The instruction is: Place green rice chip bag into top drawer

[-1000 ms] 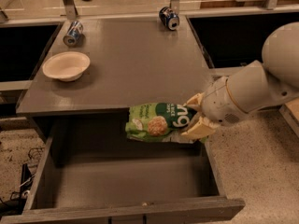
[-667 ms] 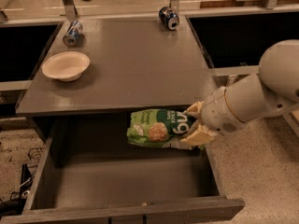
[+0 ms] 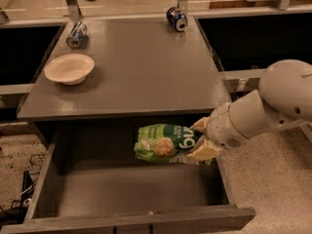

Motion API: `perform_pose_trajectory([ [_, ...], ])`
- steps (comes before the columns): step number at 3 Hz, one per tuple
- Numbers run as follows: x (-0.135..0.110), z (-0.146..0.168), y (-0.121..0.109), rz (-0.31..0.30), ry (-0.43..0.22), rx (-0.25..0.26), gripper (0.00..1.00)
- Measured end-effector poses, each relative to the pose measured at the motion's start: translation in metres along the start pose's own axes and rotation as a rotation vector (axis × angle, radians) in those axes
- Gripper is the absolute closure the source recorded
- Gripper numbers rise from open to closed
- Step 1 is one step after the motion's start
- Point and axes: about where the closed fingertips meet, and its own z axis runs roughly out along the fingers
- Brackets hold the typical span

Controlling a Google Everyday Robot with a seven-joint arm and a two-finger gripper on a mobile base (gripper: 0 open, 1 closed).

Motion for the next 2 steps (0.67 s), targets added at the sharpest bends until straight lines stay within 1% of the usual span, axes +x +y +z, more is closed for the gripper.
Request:
perform_pose_trajectory([
  [1,0.005,0.025,0.004,-0.005,0.033,-0.063,1.0],
  [2,0.006,0.04,0.007,-0.008,0.053,-0.105,1.0],
])
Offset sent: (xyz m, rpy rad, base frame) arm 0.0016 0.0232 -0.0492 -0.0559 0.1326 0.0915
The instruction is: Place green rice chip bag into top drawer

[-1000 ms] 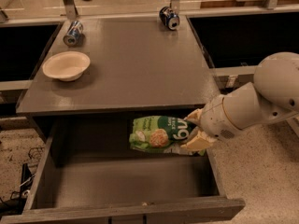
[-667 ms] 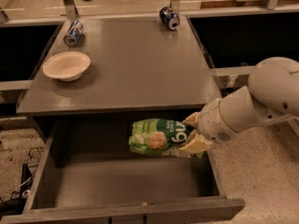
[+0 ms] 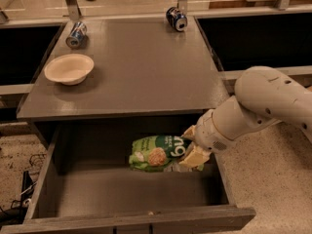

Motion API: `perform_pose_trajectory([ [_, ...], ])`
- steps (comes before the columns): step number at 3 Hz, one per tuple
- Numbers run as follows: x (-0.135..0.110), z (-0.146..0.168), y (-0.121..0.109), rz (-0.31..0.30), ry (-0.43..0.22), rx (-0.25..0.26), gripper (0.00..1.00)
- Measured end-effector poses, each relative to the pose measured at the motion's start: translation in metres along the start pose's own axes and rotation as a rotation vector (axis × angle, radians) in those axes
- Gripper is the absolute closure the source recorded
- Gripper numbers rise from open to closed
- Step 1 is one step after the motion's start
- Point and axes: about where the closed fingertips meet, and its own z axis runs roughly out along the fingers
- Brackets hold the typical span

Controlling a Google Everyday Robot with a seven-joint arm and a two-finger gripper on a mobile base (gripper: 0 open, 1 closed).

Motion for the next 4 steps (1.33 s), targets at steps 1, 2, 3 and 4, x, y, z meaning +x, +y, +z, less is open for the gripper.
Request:
perform_pose_trajectory([
  [1,0.001,0.003,0.001,0.004,0.004,0.001,1.0],
  [2,0.011,0.024,0.001,0.032,0.004,0.021,1.0],
  [3,0.023,0.047,-0.001,0.071,0.02,0.036,1.0],
  [4,0.037,0.074,-0.004,0.105,0.051,0.042,1.0],
])
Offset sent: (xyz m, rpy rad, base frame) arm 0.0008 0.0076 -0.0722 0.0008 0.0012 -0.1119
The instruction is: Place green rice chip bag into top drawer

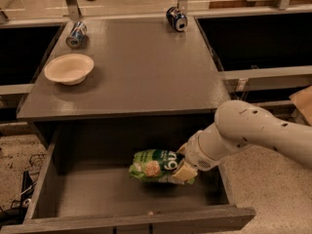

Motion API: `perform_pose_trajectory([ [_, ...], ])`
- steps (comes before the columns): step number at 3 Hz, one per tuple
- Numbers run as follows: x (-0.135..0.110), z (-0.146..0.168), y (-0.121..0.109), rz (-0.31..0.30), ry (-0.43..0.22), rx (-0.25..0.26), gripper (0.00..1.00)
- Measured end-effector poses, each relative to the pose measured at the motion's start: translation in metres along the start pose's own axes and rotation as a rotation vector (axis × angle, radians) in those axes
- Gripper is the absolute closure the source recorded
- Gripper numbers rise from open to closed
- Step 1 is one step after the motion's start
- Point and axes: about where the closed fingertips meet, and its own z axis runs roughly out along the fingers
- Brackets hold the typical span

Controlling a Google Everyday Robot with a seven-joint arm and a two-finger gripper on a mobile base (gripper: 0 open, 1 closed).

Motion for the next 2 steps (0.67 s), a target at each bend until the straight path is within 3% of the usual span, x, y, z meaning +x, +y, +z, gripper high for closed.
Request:
perform_pose_trajectory([
  [2,0.0042,0.0131,0.0006,-0.005,0.026,-0.014,1.0],
])
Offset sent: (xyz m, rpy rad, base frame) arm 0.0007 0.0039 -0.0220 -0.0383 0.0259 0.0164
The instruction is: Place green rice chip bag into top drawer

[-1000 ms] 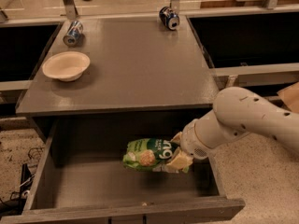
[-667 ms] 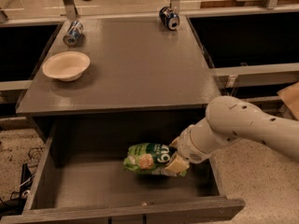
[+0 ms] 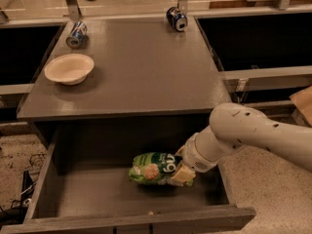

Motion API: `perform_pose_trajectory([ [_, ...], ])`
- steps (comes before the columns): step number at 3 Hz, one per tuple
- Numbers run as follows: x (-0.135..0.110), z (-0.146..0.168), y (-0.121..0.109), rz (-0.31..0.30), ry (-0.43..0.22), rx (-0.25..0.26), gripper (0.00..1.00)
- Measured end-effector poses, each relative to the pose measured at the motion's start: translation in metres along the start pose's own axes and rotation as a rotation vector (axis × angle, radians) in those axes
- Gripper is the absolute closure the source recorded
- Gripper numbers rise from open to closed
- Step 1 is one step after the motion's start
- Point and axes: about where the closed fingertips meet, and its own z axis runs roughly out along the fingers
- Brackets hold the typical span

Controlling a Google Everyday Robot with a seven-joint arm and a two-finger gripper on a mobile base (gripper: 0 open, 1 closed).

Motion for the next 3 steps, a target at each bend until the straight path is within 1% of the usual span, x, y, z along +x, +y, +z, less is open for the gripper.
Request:
perform_pose_trajectory([
  [1,0.0023,0.0117,0.0005,-0.01,0.027,-0.024,1.0],
  [2,0.004,0.0171,0.0003,-0.011,0.036,-0.039,1.0],
  [3,0.004,0.0171,0.0003,-0.011,0.036,-0.039,0.74],
])
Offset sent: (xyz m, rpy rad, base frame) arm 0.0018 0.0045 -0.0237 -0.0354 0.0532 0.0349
